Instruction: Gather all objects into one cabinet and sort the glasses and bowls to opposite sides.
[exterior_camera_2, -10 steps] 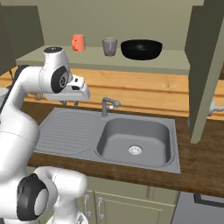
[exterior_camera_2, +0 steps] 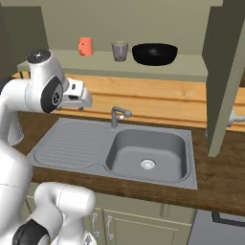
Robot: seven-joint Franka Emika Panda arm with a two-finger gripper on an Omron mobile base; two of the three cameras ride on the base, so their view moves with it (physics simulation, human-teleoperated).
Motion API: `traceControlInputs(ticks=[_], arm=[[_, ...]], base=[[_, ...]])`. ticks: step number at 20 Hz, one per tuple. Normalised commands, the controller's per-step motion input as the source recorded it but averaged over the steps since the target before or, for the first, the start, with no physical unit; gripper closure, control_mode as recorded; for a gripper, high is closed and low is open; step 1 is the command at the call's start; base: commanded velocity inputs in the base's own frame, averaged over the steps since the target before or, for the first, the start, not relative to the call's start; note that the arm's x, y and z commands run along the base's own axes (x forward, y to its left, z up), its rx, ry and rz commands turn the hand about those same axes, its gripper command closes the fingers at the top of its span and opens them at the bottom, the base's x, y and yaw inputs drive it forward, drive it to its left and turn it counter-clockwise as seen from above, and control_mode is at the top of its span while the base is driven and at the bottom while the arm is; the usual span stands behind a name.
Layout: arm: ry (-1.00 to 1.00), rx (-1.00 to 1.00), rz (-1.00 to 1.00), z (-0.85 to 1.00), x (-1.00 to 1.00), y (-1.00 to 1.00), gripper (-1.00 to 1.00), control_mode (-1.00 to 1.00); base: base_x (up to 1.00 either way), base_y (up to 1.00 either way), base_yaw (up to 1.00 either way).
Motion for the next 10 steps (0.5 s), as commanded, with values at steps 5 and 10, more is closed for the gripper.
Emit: traceControlInputs(ticks=[5, 10], arm=[[-0.41, 0.1, 0.0, 0.74, -0.71, 0.0, -1.0, -1.0], [-0.38, 0.05, 0.0, 0.93, -0.44, 0.0, -1.0, -1.0]], base=[[0.0, 0.0, 0.0], [0.0, 0.0, 0.0]])
